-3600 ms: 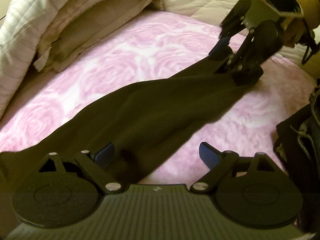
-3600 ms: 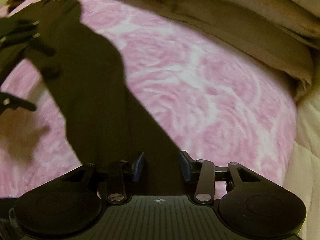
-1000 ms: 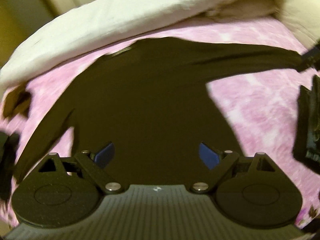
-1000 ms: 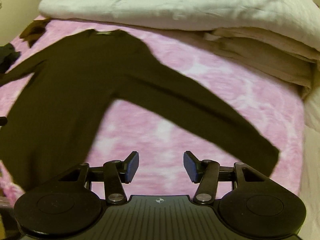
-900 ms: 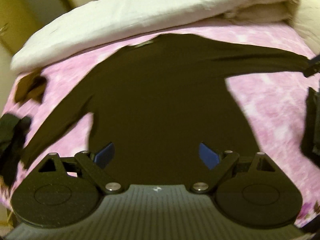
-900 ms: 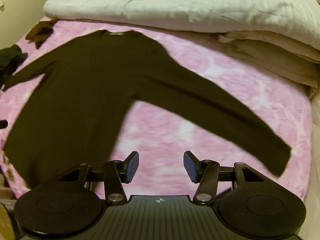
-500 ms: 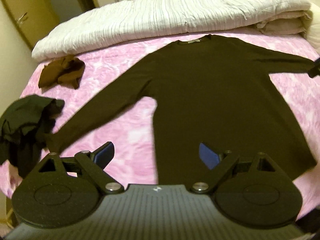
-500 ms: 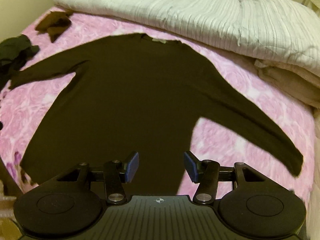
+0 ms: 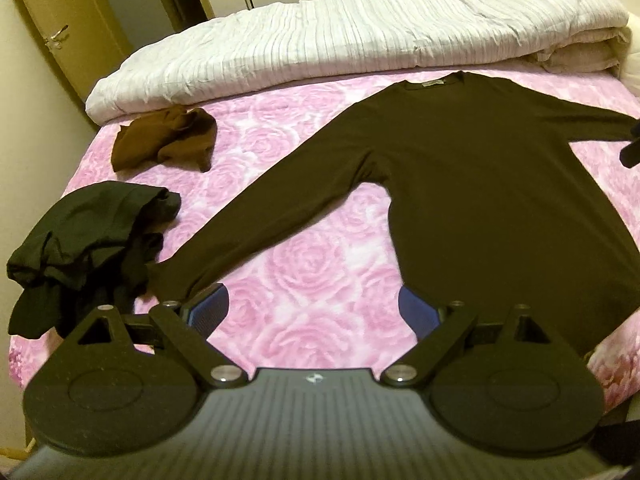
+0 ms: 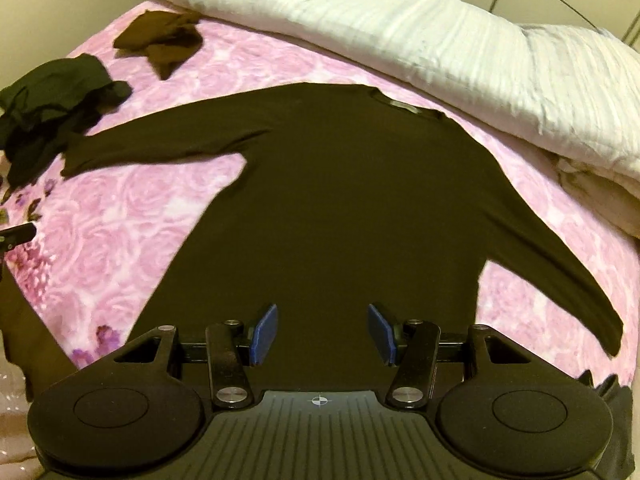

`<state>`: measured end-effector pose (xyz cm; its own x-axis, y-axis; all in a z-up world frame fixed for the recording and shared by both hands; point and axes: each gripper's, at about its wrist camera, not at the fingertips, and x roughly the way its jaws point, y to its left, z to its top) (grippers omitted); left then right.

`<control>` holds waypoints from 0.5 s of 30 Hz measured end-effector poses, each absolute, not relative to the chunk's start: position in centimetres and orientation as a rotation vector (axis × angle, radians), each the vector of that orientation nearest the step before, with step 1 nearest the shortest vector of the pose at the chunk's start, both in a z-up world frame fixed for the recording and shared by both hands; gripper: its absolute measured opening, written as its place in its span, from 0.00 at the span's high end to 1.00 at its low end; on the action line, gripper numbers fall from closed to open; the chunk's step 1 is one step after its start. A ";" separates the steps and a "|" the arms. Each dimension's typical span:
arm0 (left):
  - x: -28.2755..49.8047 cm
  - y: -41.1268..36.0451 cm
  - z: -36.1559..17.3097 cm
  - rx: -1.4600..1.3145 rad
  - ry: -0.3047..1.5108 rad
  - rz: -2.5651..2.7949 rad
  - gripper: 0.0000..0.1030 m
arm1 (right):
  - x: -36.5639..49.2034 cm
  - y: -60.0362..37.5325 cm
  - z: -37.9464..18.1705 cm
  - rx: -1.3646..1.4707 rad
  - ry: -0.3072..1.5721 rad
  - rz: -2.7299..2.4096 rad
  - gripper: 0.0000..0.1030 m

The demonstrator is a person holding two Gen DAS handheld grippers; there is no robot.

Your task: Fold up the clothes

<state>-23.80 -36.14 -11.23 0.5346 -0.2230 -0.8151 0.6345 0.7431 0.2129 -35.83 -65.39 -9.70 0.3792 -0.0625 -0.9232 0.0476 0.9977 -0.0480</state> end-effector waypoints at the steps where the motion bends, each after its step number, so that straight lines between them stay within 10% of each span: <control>1: -23.9 -35.9 -11.0 0.539 0.866 -0.536 0.13 | -35.7 -65.1 -9.8 -0.011 1.177 -0.064 0.48; 15: -20.3 -28.5 -12.4 0.695 0.886 -0.464 0.13 | -31.4 -56.1 -12.4 -0.081 1.028 0.193 0.48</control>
